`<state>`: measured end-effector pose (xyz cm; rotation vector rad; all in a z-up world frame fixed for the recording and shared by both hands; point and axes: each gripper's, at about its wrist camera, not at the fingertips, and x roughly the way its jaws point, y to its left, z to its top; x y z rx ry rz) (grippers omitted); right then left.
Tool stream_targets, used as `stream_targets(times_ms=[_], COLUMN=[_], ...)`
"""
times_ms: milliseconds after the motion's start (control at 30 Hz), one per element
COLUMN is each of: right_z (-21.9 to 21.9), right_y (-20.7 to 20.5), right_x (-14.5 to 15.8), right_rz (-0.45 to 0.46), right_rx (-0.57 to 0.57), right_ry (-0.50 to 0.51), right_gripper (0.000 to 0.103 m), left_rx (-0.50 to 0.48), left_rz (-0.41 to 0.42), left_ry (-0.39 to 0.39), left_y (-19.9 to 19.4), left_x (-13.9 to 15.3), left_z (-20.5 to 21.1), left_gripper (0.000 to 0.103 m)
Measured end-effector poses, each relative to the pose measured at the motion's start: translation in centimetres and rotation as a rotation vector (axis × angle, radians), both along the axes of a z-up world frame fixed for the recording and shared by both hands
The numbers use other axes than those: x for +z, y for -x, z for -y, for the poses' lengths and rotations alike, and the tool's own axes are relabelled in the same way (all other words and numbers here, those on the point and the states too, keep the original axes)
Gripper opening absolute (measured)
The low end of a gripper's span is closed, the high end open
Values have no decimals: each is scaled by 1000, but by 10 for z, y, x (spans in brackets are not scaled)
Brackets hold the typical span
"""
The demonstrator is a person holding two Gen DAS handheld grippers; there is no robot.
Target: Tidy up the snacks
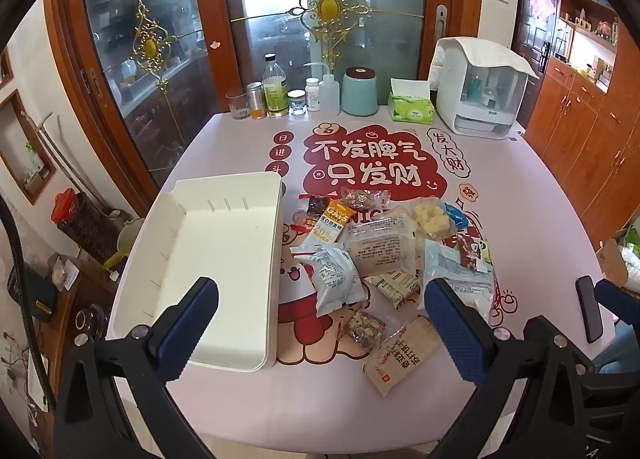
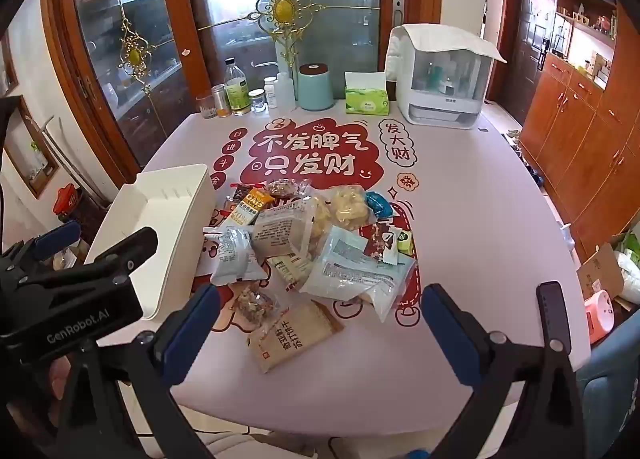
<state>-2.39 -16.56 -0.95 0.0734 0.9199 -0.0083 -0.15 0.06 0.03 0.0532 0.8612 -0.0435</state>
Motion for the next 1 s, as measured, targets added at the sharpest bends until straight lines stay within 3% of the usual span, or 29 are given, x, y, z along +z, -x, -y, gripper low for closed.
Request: stream_targets(times_ms=[500,1000], right_z=[3,6], right_y=[-4,-10], right_x=[-4,-1], right_rz=[5,16], right_rx=[3,8], right_ry=[-9,0], right_gripper=[101,101], left_rx=[1,-5], left_rz=[-48,-31], left_ry=[21,6], left_y=[-9,-15], left_x=[-8,-8], left_z=[4,11], left_gripper=[102,102])
